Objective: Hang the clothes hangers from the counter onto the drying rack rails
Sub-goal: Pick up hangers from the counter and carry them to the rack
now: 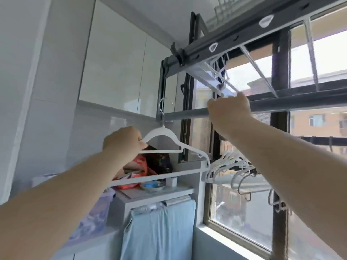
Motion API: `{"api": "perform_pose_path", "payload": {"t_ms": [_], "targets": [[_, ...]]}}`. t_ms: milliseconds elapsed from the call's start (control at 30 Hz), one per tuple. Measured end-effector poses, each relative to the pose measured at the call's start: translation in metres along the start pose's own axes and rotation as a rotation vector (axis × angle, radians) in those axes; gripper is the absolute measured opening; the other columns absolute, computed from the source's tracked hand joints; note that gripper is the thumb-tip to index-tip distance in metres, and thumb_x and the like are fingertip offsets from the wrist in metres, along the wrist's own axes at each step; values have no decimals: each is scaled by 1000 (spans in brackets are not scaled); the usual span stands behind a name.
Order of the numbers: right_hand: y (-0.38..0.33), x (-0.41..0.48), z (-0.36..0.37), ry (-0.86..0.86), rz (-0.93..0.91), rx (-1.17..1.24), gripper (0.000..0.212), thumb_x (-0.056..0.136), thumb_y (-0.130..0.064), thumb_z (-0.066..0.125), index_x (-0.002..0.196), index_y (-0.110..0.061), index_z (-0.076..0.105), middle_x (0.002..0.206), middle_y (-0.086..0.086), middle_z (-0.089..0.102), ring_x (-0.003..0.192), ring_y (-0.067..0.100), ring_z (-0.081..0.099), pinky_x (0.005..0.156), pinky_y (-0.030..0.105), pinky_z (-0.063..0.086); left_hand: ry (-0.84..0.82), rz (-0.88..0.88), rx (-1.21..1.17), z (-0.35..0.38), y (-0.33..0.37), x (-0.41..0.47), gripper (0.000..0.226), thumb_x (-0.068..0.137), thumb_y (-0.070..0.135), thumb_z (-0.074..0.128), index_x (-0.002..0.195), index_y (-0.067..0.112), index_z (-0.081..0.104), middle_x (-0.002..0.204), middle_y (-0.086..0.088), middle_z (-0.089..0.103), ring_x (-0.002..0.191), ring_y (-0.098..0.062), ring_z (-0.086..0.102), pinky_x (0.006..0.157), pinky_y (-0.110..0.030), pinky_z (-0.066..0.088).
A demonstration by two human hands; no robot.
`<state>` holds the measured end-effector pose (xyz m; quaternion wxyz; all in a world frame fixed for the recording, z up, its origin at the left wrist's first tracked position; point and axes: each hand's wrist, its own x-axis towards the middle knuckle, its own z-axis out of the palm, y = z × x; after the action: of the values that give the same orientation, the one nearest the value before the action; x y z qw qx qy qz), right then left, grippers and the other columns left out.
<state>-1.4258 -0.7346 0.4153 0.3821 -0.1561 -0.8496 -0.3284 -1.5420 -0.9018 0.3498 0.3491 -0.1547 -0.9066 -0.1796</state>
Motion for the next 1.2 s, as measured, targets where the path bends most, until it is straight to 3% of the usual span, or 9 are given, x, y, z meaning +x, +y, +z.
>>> {"api": "perform_pose_path", "payload": {"t_ms": [67, 133, 233, 467, 633, 800, 933, 1067, 1200], "targets": [[1, 3, 2, -38, 35, 31, 25, 92, -11, 44, 117, -11, 44, 68, 0, 37, 68, 18, 40, 77, 32, 31, -29, 3, 0, 11, 0, 14, 34, 92, 29, 49, 61, 14, 47, 57, 0, 45, 52, -15, 43, 52, -23, 30], [2, 3, 6, -9, 29, 23, 24, 92, -9, 43, 116, -11, 44, 65, -1, 34, 66, 17, 38, 76, 32, 32, -60, -1, -9, 21, 0, 25, 28, 92, 31, 49, 78, 9, 61, 62, -1, 50, 59, -19, 50, 58, -26, 37], [1, 2, 9, 47, 9, 26, 23, 93, -10, 40, 116, -11, 45, 64, -2, 32, 71, 18, 39, 76, 30, 29, -94, 6, -50, 32, 2, 36, 29, 91, 31, 52, 99, 7, 65, 63, -2, 54, 64, -23, 54, 62, -27, 40], [4, 6, 17, 97, 6, 26, 26, 92, -8, 40, 117, -12, 46, 65, -2, 34, 76, 20, 42, 78, 30, 30, -132, -5, -117, 51, 3, 36, 26, 91, 30, 53, 95, 8, 66, 59, 0, 50, 58, -21, 49, 59, -25, 36], [3, 5, 20, 103, 30, 43, 27, 92, -8, 40, 117, -13, 46, 98, 4, 56, 98, 25, 54, 89, 34, 35, -125, 5, -156, 53, 4, 29, 24, 92, 28, 51, 94, 10, 66, 57, 2, 50, 50, -12, 45, 48, -22, 29], [3, 5, 20, 89, 47, 33, 25, 92, -9, 40, 116, -13, 46, 86, 2, 44, 86, 24, 49, 88, 34, 35, -145, 13, -203, 51, 9, 24, 25, 92, 29, 50, 94, 9, 65, 58, 2, 52, 51, -11, 48, 47, -22, 30], [1, 3, 20, 103, 58, 61, 29, 92, -9, 39, 120, -12, 44, 100, 5, 54, 103, 25, 51, 94, 37, 34, -156, 29, -201, 48, 8, 21, 28, 91, 34, 51, 96, 9, 65, 62, 1, 54, 56, -14, 50, 48, -22, 30], [-1, -4, 22, 163, 28, 197, 34, 92, -5, 38, 125, -10, 44, 115, 7, 53, 111, 24, 45, 100, 34, 32, -130, 107, -123, 50, 7, 16, 35, 91, 37, 49, 113, 10, 56, 93, -5, 62, 77, -21, 54, 64, -27, 39], [-1, -16, 25, 216, 26, 260, 37, 93, -2, 36, 128, -8, 45, 126, 8, 49, 122, 24, 38, 107, 33, 25, 26, 188, -104, 54, 3, 8, 42, 89, 35, 52, 124, 10, 50, 124, -7, 52, 109, -25, 50, 90, -35, 39]]}}
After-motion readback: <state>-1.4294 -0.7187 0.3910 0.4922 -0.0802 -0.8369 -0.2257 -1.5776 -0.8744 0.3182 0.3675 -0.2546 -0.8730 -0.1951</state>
